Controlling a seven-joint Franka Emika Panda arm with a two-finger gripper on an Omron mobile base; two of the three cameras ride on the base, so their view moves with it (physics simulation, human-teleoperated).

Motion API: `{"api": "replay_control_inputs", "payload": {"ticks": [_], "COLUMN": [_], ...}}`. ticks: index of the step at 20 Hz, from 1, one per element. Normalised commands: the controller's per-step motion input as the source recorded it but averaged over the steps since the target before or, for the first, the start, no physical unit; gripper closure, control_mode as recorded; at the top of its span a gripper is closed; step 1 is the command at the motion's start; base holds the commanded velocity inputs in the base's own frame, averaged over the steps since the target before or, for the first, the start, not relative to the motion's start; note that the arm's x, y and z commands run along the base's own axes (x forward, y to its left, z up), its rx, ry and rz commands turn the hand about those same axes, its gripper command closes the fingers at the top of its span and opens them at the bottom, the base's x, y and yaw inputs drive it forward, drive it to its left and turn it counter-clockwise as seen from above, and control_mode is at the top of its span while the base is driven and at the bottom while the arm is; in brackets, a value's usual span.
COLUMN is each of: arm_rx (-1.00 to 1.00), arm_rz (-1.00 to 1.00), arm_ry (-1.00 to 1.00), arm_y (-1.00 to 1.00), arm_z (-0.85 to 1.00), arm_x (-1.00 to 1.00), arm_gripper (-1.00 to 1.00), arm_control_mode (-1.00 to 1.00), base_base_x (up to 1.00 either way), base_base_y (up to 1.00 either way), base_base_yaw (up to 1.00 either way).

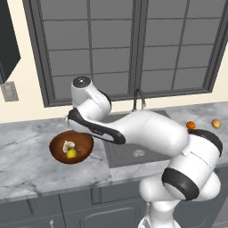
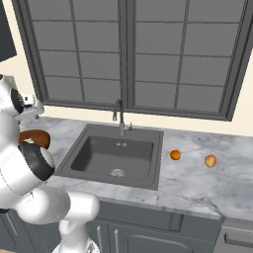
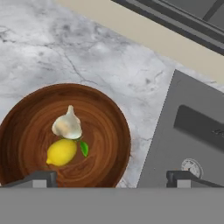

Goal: There is a mixed pile of frozen fruits and vegetables on the counter. Locate all the frozen vegetables and place the items in a bowl on the counter. Take all the frozen fruits and defrost them in a running sink.

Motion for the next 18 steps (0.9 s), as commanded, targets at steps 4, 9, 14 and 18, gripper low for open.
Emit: {"api": "replay_control_inputs", "payload": {"ticks": [4,9,14,18], "arm_rx": [0.0,0.03,0.05,0.04], "arm_rz": [0.0,0.0,0.0,0.0], "arm_ry": [-0.11,-0.11,-0.07,-0.07], "arm_y": [-0.38,-0.48,-0.46,-0.47], "arm_z": [0.39,0.34,0.27,0.31], "arm_x": [-0.24,-0.39,-0.44,-0.44], "arm_gripper": [-1.0,-1.0,-1.0,-1.0], "arm_control_mode": [-1.0,-1.0,-1.0,-1.0], "base_base_x": [0.0,0.0,0.0,0.0], "base_base_y": [0.0,0.0,0.0,0.0], "base_base_yaw": [0.0,0.0,0.0,0.0]}}
